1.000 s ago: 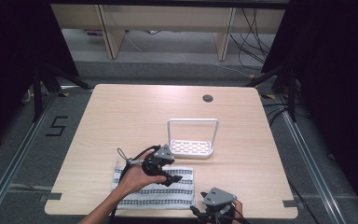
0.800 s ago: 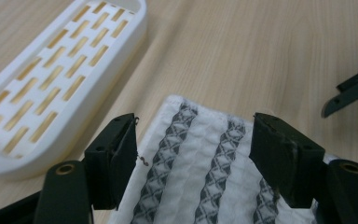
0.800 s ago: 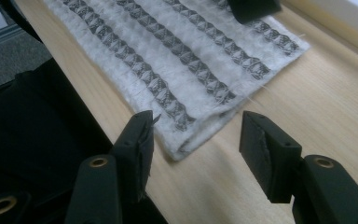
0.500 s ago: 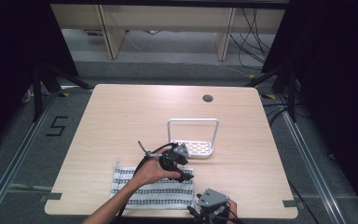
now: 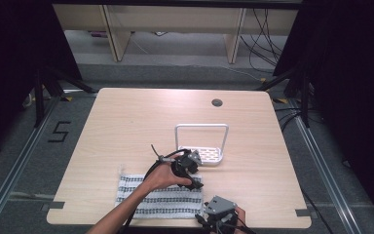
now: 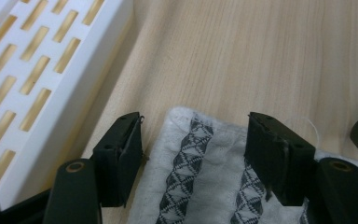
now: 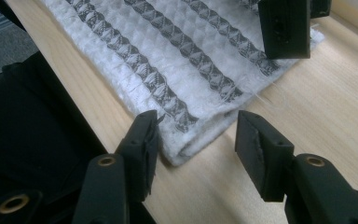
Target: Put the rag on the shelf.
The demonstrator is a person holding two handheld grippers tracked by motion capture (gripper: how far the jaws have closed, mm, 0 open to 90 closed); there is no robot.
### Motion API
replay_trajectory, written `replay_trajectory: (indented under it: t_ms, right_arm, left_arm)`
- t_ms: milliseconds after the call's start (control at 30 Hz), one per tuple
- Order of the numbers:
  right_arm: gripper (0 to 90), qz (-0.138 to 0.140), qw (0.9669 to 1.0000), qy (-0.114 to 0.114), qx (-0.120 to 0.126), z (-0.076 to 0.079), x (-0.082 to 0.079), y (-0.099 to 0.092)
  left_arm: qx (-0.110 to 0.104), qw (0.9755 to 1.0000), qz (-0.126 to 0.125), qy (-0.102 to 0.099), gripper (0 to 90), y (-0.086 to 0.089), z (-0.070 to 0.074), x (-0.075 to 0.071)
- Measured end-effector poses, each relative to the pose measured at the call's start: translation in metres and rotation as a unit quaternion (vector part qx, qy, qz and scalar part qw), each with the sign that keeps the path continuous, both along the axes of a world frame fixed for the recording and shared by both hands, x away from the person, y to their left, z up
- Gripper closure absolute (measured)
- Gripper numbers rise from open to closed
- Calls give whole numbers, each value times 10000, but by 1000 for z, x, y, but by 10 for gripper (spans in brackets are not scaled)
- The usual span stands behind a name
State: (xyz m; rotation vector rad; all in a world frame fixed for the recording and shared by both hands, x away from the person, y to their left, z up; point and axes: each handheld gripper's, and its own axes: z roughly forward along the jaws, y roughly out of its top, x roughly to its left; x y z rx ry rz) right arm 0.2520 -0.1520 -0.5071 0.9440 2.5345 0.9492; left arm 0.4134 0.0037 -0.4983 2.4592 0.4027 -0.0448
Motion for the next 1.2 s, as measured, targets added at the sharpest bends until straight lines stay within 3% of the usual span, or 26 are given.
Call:
replay_trajectory:
  t_ms: [167, 200, 367, 600, 733, 833, 900, 1200]
  right_arm:
    - [541, 17, 10000, -35, -27, -1, 1, 3]
    - [556, 26, 10000, -44, -22, -1, 1, 3]
    - [650, 4, 10000, 5, 15, -1, 1, 3]
    - [809, 51, 9998, 64, 160, -2, 6, -1]
    - [860, 96, 9998, -54, 181, -1, 7, -3]
    - [867, 97, 9995, -169, 242, 4, 9, -7]
    - [870, 54, 9993, -178, 315, 7, 9, -9]
    - [874, 82, 9967, -612, 519, 25, 9, -14]
  left_arm:
    - [88, 9998, -102, -116, 417, -2, 1, -1]
    - [134, 9995, -167, -240, 441, -2, 1, -2]
    - [203, 9991, -118, -357, 587, -1, 2, -7]
    - [165, 9990, -243, -331, 803, -2, 2, -9]
    - [213, 9984, -213, -482, 828, -2, 4, -11]
    - [132, 9982, -154, -557, 835, 0, 9, -12]
    - [85, 9982, -57, -596, 836, 3, 16, -13]
    - [-223, 9956, 118, -907, 838, 29, 52, -20]
